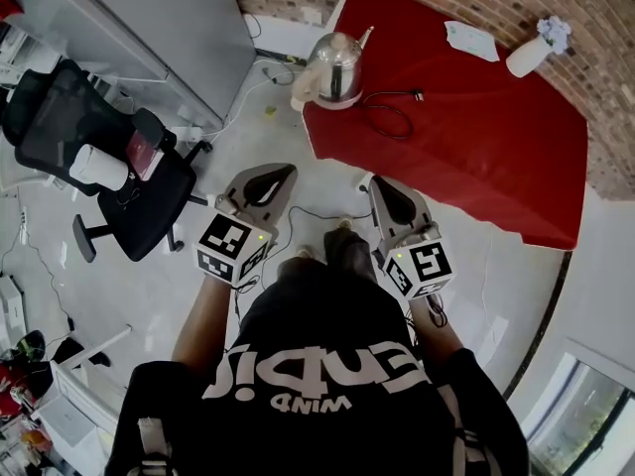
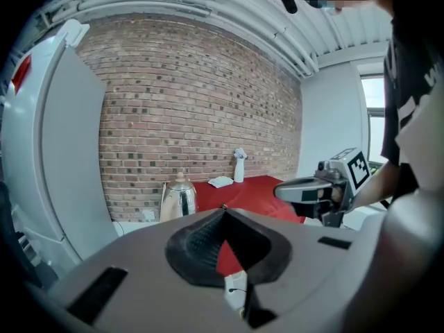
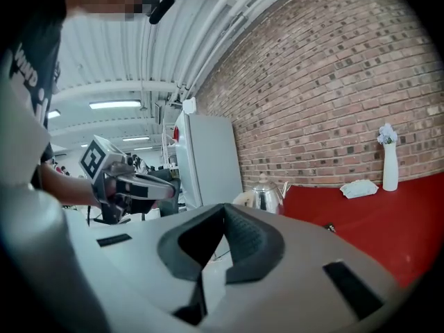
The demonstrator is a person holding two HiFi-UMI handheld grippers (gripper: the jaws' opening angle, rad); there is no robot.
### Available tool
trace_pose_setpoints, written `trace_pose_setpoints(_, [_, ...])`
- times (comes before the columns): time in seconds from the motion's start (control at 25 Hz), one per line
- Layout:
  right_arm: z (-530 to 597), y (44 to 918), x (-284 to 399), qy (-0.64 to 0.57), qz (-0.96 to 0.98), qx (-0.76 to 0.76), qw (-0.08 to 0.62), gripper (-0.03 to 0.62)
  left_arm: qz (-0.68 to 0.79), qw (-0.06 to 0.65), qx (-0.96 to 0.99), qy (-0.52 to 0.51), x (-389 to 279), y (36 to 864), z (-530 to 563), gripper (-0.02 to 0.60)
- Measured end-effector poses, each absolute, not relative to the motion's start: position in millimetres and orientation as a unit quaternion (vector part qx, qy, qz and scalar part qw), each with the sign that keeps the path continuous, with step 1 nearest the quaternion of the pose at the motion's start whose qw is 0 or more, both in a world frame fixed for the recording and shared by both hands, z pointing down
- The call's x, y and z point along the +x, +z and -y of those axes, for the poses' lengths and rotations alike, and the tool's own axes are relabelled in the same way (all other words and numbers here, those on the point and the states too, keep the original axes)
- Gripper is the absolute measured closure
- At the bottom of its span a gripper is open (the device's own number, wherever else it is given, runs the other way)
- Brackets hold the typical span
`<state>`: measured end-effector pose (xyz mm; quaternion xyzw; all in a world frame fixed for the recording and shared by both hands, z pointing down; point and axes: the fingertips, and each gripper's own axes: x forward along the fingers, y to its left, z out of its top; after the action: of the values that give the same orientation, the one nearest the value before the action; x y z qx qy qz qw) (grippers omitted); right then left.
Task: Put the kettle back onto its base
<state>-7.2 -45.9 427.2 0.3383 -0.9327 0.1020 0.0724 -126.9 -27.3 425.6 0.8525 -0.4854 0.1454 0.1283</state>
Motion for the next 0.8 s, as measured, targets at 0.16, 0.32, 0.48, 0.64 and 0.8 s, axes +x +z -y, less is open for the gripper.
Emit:
trace_pose_setpoints(0.16, [13, 416, -23, 0.096, 0.934, 0.337, 0.066, 0.574, 0.498, 0.123, 0.849, 0.126, -136, 418, 4, 0.574])
trace_pose_setpoints(0.32, [2, 397, -29, 0.078, 0.94, 0.329, 0.051, 0.574, 0.514, 0.111, 0.845, 0.098, -138, 406, -6, 0.574])
trace_pose_setpoints(0.48, [1, 385, -28, 0.063, 0.943, 0.323, 0.039, 0.574, 0.526, 0.093, 0.841, 0.084, -134, 397, -9, 0.575])
trace_pose_setpoints(0.64, [-2, 386, -27, 0.06, 0.946, 0.316, 0.037, 0.574, 0.531, 0.086, 0.839, 0.084, -131, 396, -14, 0.574])
trace_pose_setpoints(0.8, [-2, 387, -25, 0.058, 0.947, 0.313, 0.035, 0.574, 0.536, 0.082, 0.836, 0.082, -128, 393, -14, 0.575])
